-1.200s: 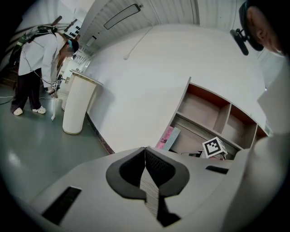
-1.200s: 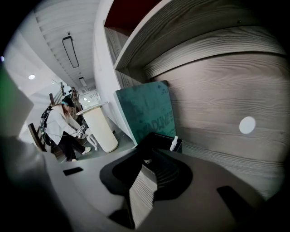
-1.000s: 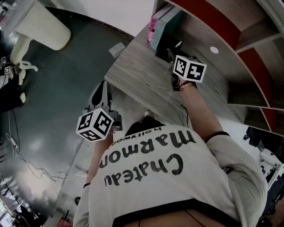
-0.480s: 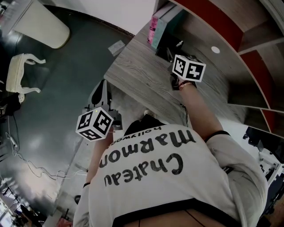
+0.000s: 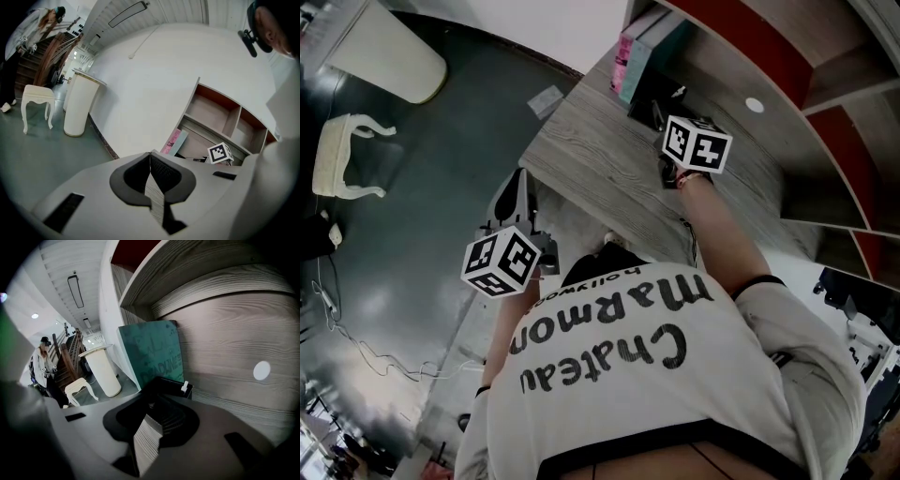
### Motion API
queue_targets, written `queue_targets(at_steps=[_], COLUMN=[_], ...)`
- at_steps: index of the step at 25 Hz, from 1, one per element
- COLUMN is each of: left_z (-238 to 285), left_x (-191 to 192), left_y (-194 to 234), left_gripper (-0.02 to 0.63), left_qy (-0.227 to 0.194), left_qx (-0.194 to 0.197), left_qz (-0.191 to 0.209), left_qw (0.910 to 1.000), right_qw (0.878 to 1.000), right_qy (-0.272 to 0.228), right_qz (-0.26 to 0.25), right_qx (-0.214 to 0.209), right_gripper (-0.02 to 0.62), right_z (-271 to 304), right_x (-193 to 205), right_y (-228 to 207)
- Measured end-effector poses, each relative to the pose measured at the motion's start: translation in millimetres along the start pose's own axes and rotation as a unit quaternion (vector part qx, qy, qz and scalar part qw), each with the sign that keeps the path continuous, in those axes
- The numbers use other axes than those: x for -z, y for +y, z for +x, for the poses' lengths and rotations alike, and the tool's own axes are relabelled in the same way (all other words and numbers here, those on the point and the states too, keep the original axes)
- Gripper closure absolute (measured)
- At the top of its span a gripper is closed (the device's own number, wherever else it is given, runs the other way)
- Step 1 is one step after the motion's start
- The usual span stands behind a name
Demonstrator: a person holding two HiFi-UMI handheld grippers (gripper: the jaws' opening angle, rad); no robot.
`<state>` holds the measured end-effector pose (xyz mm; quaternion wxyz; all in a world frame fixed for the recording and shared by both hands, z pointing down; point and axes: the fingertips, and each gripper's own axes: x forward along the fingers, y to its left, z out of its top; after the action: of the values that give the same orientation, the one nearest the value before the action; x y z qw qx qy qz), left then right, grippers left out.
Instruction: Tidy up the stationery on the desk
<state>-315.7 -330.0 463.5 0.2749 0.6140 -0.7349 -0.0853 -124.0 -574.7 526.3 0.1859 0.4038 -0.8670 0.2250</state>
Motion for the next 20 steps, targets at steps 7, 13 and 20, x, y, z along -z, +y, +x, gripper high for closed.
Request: queue_targets(at_steps=[7,13,20], left_z=[1,0,-2], left_x=[1,-1,-6], left_y=[0,0,-5], left_gripper=[0.591,0.591,0.591], left_qy=[0.001,-0.001,-0.003], left_qx=[0.0,0.0,0.006], left_qz=[-0.004,-0.003,0.001], left_qw=[1.0,1.0,1.0], right_qw=[1.0,1.0,1.0], right_qy=[0.007,0.014,0.003], right_qz=[0.0,0.001,0.018], right_qx=[-0.015,-0.013,-0.022], right_gripper=[0.509,0.503,0.486], right_z=[4,3,-6], right_x=[6,5,0], right_y=[5,3,8])
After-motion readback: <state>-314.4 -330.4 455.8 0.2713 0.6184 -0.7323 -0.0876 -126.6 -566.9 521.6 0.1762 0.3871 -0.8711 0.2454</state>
